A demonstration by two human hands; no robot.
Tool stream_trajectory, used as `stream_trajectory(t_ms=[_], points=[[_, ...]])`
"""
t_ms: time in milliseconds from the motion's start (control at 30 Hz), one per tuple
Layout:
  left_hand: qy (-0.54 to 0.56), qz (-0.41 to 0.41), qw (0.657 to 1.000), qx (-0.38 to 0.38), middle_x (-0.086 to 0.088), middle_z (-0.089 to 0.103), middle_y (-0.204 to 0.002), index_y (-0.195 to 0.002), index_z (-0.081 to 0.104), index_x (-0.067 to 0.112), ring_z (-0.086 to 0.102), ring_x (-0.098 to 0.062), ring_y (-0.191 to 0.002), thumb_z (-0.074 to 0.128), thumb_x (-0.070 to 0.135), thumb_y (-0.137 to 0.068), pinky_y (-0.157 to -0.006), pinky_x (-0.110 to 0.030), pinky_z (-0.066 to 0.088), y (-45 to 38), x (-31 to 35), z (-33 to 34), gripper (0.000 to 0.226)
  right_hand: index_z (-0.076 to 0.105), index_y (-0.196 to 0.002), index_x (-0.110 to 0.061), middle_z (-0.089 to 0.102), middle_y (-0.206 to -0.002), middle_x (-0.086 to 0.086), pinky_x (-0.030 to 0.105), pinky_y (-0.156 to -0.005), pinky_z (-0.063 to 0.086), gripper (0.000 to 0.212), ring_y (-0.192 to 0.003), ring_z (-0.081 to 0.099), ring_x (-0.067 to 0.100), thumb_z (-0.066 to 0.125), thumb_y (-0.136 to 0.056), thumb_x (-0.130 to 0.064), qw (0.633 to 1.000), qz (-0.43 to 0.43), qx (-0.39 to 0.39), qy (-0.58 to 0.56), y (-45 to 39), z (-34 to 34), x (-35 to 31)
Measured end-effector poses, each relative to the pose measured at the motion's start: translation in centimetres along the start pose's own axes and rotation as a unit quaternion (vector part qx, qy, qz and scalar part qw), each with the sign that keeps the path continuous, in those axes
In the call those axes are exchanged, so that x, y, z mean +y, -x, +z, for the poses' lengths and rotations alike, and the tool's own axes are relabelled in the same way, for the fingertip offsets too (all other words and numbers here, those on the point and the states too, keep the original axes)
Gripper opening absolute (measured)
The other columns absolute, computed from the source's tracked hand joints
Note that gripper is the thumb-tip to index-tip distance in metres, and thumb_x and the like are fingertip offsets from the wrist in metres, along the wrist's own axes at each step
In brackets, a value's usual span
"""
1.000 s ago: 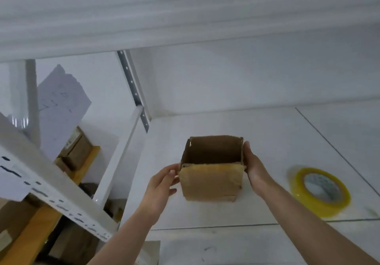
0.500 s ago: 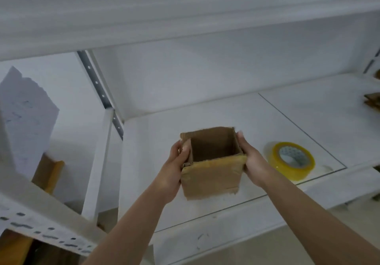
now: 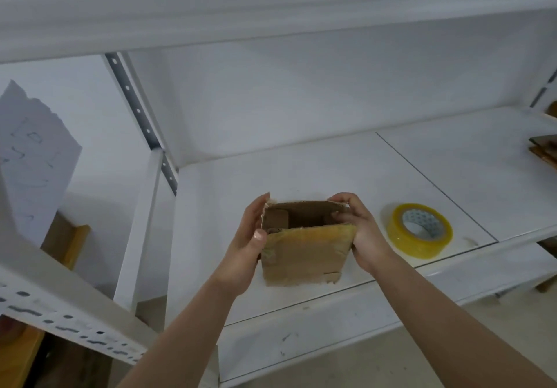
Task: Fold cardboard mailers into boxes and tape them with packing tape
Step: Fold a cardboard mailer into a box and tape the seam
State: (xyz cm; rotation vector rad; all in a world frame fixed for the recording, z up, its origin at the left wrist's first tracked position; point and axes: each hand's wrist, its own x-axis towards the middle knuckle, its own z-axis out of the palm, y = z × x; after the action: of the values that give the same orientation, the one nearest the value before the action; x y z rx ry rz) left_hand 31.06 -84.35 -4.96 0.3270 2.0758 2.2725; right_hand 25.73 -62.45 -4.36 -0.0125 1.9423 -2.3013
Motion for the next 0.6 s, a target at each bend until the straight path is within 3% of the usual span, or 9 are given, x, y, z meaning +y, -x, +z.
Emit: stream_trajectory(t_ms=[100, 200, 233, 300, 333, 400, 467, 533, 600], points=[[-0.035, 0.009, 0.999, 0.035, 0.012, 0.057, -0.125, -0.127, 0.048, 0.033, 0.054, -0.008, -0.116, 0.066, 0.051, -0.082, -0.088, -0.026, 0.050, -0.3, 0.0, 0.4, 0.052, 0.064, -0.097, -0.017, 0.064, -0.097, 0.010, 0.030, -0.068, 0.051, 0.029, -0.087, 0.060, 0.023, 0.036, -0.099, -0.013, 0.998, 0.028, 0.014, -0.047, 0.1, 0.0, -0.1], [-0.009, -0.028, 0.991, 0.131, 0.012, 0.064, -0.092, -0.093, 0.059, 0.022, 0.058, -0.011, -0.090, 0.067, 0.029, -0.090, -0.069, -0.017, 0.048, -1.2, 0.6, 1.2, 0.011, 0.068, -0.099, -0.020, 0.066, -0.095, 0.005, 0.033, -0.077, 0.050, 0.036, -0.089, 0.062, 0.020, 0.039, -0.101, -0.040, 0.999, 0.046, -0.005, -0.027, 0.1, -0.4, -0.2], [-0.025, -0.046, 0.987, 0.149, 0.010, 0.063, -0.090, -0.088, 0.059, 0.020, 0.057, -0.012, -0.091, 0.066, 0.022, -0.090, -0.070, -0.019, 0.047, -1.4, 0.8, 1.4, 0.008, 0.067, -0.099, -0.021, 0.066, -0.096, 0.003, 0.030, -0.075, 0.050, 0.028, -0.088, 0.062, 0.017, 0.046, -0.099, -0.040, 0.999, 0.049, -0.009, 0.010, 0.0, -0.4, -0.3], [-0.129, -0.075, 0.974, 0.170, 0.005, 0.063, -0.102, -0.085, 0.060, 0.022, 0.055, -0.014, -0.102, 0.067, 0.018, -0.090, -0.082, -0.024, 0.044, -1.9, 1.2, 1.4, 0.009, 0.065, -0.100, -0.023, 0.064, -0.099, 0.006, 0.026, -0.070, 0.050, 0.009, -0.085, 0.063, 0.016, 0.058, -0.095, -0.020, 0.996, 0.047, -0.006, 0.070, -0.2, -0.2, -0.3], [-0.204, -0.075, 0.961, 0.173, 0.004, 0.060, -0.112, -0.086, 0.061, 0.026, 0.053, -0.015, -0.112, 0.065, 0.017, -0.089, -0.090, -0.026, 0.041, -2.0, 1.7, 1.5, 0.011, 0.064, -0.101, -0.024, 0.062, -0.102, 0.010, 0.027, -0.071, 0.052, 0.014, -0.085, 0.063, 0.016, 0.060, -0.093, -0.013, 0.995, 0.043, -0.004, 0.090, -0.3, -0.2, -0.2], [-0.341, -0.037, 0.924, 0.169, 0.004, 0.049, -0.135, -0.100, 0.060, 0.034, 0.038, -0.016, -0.134, 0.062, 0.021, -0.091, -0.108, -0.031, 0.029, -2.1, 2.9, 2.2, 0.016, 0.062, -0.101, -0.027, 0.061, -0.108, 0.015, 0.031, -0.078, 0.052, 0.020, -0.090, 0.061, 0.020, 0.059, -0.093, -0.009, 0.992, 0.039, -0.005, 0.117, -0.4, -0.2, -0.1], [-0.475, 0.026, 0.874, 0.103, 0.004, 0.030, -0.154, -0.131, 0.049, 0.035, 0.011, -0.018, -0.148, 0.054, 0.047, -0.092, -0.118, -0.048, 0.007, -2.3, 3.9, 3.4, 0.041, 0.061, -0.101, -0.029, 0.061, -0.108, 0.013, 0.030, -0.076, 0.051, 0.019, -0.091, 0.061, 0.020, 0.058, -0.094, -0.012, 0.990, 0.036, -0.021, 0.133, -0.2, -0.2, -0.3], [-0.619, 0.017, 0.785, -0.018, 0.004, 0.004, -0.162, -0.152, 0.014, 0.036, -0.011, -0.021, -0.149, 0.032, 0.080, -0.080, -0.115, -0.055, -0.006, -2.6, 3.9, 4.5, 0.086, 0.062, -0.104, -0.031, 0.063, -0.107, 0.006, 0.028, -0.075, 0.049, 0.013, -0.093, 0.062, 0.017, 0.060, -0.095, -0.023, 0.989, 0.031, -0.047, 0.138, -0.1, -0.7, -0.8], [-0.717, -0.028, 0.688, -0.108, 0.000, -0.012, -0.162, -0.151, -0.014, 0.037, -0.016, -0.025, -0.148, 0.025, 0.088, -0.074, -0.116, -0.057, -0.004, -2.7, 3.1, 5.0, 0.101, 0.061, -0.114, -0.033, 0.064, -0.109, -0.003, 0.029, -0.081, 0.044, 0.021, -0.103, 0.061, 0.012, 0.059, -0.094, -0.038, 0.986, 0.018, -0.029, 0.160, -0.6, -2.1, -1.5]])
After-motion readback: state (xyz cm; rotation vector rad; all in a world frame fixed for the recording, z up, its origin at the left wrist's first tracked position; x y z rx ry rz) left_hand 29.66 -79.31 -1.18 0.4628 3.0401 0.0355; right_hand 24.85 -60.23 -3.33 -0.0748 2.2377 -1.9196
